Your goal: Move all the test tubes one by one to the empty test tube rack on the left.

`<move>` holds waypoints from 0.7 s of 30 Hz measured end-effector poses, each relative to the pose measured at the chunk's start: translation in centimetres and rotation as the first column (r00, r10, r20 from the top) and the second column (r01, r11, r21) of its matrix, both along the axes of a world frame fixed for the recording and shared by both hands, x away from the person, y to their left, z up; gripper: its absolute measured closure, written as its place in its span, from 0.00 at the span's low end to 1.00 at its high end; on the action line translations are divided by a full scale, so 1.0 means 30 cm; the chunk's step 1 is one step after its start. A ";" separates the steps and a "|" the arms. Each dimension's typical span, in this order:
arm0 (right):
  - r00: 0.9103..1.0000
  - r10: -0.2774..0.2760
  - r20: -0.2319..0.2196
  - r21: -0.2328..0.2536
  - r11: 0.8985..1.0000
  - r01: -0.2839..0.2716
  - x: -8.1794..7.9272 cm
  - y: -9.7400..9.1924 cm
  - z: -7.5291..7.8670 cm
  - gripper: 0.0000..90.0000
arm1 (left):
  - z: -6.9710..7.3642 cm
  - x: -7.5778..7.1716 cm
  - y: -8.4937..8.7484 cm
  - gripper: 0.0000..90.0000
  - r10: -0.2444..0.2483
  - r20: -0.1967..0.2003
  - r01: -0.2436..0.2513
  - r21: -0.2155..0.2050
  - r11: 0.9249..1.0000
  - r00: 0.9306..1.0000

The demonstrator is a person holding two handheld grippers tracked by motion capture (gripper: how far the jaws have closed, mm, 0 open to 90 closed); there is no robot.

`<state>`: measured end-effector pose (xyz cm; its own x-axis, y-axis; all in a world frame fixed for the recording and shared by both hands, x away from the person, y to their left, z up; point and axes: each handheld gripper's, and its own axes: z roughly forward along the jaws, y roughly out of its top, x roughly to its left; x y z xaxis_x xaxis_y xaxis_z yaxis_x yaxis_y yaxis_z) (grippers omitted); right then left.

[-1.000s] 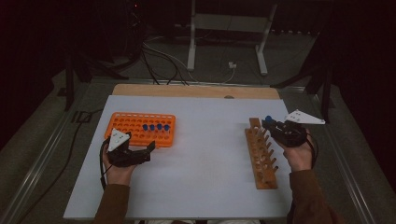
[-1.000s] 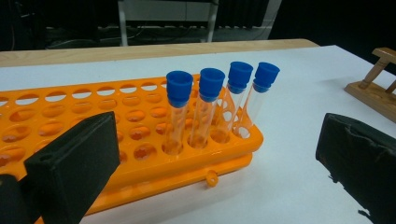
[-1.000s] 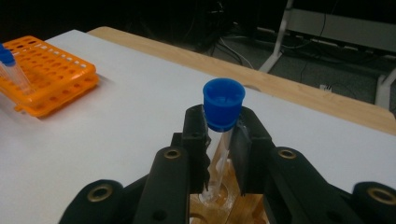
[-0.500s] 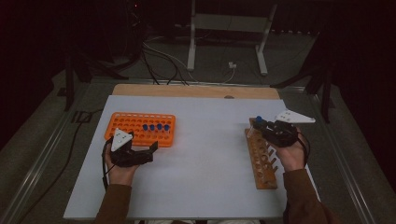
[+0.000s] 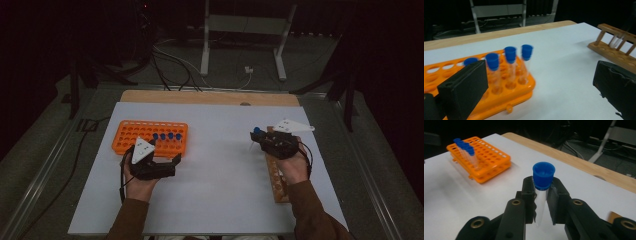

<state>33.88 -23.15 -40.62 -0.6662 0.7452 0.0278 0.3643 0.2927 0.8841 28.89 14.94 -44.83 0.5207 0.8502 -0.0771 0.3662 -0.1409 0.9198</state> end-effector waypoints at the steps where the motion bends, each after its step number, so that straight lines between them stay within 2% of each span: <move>1: 1.000 0.007 0.000 -0.001 1.000 -0.007 -0.001 0.010 -0.001 0.86 | 0.003 -0.001 -0.009 0.01 -0.006 0.002 0.006 0.004 1.000 1.000; 9: 0.999 0.054 -0.005 0.004 0.999 -0.053 -0.003 0.092 -0.002 0.86 | 0.019 0.004 -0.096 0.02 -0.067 0.017 0.066 0.017 0.998 0.998; 21: 0.992 0.121 -0.022 0.018 0.992 -0.121 -0.013 0.194 -0.007 0.86 | 0.005 0.041 -0.241 0.06 -0.143 -0.002 0.143 0.036 0.989 0.990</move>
